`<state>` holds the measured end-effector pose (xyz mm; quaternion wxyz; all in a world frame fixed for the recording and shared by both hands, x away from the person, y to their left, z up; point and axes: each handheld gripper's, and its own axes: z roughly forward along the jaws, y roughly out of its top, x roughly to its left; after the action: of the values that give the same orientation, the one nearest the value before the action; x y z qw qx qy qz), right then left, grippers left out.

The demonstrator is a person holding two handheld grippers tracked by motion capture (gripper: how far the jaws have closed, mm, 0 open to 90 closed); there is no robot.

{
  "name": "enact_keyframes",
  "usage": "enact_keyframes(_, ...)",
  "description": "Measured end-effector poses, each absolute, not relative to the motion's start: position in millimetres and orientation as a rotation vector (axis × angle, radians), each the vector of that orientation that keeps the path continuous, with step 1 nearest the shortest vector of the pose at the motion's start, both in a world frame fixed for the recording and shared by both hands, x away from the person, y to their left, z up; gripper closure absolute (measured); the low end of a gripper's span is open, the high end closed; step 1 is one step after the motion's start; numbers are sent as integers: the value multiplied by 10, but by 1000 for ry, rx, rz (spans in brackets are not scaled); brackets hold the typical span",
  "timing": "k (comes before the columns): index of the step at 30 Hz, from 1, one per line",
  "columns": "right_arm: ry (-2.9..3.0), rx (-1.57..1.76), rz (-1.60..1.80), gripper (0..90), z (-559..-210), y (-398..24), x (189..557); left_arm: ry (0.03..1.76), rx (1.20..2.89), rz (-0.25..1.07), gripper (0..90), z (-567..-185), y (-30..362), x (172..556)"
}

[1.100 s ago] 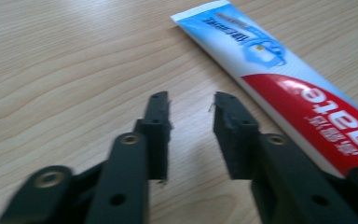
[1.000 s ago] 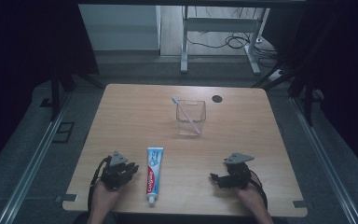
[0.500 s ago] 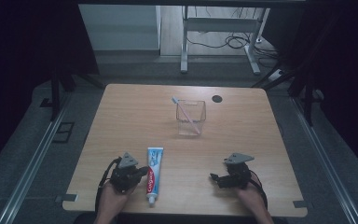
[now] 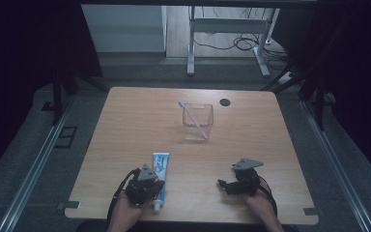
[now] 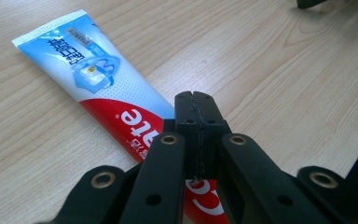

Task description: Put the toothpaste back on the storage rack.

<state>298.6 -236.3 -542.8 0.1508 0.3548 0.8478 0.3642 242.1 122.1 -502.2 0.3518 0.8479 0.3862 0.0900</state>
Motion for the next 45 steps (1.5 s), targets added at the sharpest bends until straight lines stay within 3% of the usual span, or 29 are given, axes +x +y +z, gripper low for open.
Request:
enact_keyframes(21,2434,1019,1045,135,-5428,-2363,2986,980,2251,213,888,-5078,1090,2410)
enact_keyframes(40,2433,1019,1046,135,-5429,-2362,2986,1039,2279,306,874,-5051,1383,2475)
enact_keyframes(45,2433,1019,1046,135,-5429,-2362,2986,1036,2263,298,821,-5008,1418,2488)
